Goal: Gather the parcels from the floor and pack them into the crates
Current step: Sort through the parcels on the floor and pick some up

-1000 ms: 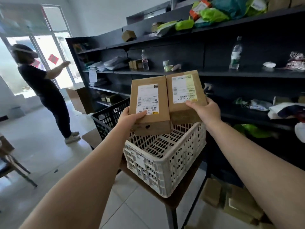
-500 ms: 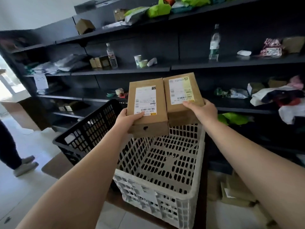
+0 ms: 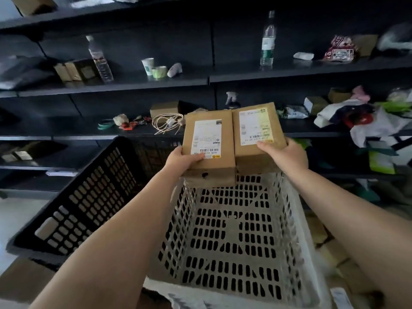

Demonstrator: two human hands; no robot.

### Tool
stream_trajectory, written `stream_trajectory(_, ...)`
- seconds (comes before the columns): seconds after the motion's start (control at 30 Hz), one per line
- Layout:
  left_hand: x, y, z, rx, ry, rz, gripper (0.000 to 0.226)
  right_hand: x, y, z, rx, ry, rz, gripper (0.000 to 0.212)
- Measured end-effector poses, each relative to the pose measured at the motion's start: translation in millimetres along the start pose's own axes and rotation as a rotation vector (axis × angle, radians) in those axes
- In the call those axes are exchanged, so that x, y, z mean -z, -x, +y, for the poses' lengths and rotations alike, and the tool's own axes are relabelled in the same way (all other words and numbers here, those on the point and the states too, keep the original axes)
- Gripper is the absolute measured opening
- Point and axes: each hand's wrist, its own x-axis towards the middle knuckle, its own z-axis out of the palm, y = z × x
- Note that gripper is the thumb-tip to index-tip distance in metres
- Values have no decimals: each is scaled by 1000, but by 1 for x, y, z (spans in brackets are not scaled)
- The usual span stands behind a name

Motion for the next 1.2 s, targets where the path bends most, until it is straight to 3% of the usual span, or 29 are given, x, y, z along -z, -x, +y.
stream_trajectory(0.03,-3,-8,-1,-35,-143,0,63,-1,1,2,-33,75,20,71)
stream_trajectory(0.13,-25,-23,-16,-263,-997,46,79,-16,8,17,-132,447,-55,77)
stream_trajectory(0.2,-47,-26,-39,-441,-1380,-107,75,-42,19,36,-130,726,-142,66)
stream_trajectory(0.27,-65,-25,-70,-463,-1582,-318,70,-72,30,61,-146,879,-259,64)
stream_trajectory(0.37,-75,-24,-108,-306,-1557,-529,65,-103,45,97,-214,1041,-487,72)
stream_trajectory(0.43,-75,-28,-122,-342,-1506,-602,55,-112,48,109,-187,1109,-547,73)
stream_trajectory(0.63,-80,-53,-143,-305,-1400,-716,73,-117,39,130,-205,1184,-532,71)
stream_trajectory(0.8,-97,-63,-146,-196,-1378,-745,94,-122,24,134,-245,1141,-536,90)
stream_trajectory(0.93,-111,-70,-150,-137,-1342,-762,99,-120,1,130,-254,1113,-542,92)
stream_trajectory(1.13,-110,-67,-138,-204,-1435,-744,74,-111,5,114,-247,1132,-702,76)
stream_trajectory(1.2,-112,-57,-126,-270,-1456,-702,59,-103,16,103,-170,1114,-628,68)
